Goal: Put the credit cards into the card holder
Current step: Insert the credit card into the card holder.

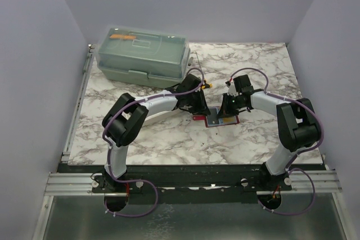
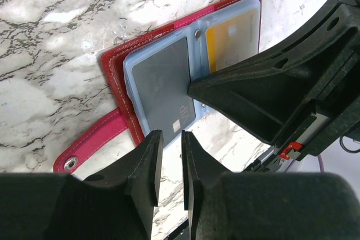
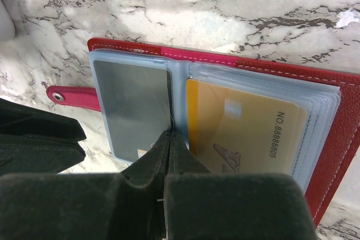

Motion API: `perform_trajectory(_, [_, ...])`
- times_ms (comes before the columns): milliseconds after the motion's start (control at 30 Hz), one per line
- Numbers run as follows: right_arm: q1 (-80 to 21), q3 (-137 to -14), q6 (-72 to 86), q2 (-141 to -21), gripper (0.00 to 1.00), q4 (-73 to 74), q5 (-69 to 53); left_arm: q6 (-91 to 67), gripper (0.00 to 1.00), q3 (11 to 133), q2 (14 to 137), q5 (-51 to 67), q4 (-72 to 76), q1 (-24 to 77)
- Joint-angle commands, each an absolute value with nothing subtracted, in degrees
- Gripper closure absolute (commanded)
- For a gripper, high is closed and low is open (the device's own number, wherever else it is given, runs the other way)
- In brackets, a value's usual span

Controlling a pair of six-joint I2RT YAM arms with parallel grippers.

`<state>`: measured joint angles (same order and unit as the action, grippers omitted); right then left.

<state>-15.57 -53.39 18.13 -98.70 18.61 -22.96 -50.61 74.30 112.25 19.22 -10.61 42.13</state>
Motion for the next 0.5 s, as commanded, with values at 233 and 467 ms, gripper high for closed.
perform_trajectory(233, [-15.95,-51.63,17.69,-101.25,1.0,18.78,-19.38,-51.44,0.7,76.11,115.81,18.89,-10.68,42.7])
perform_trajectory(467, [-15.91,-51.75,17.85,-101.16,1.0,18.81,-19.42,-51.45,0.7,76.36,116.63,18.81,-10.55,42.97])
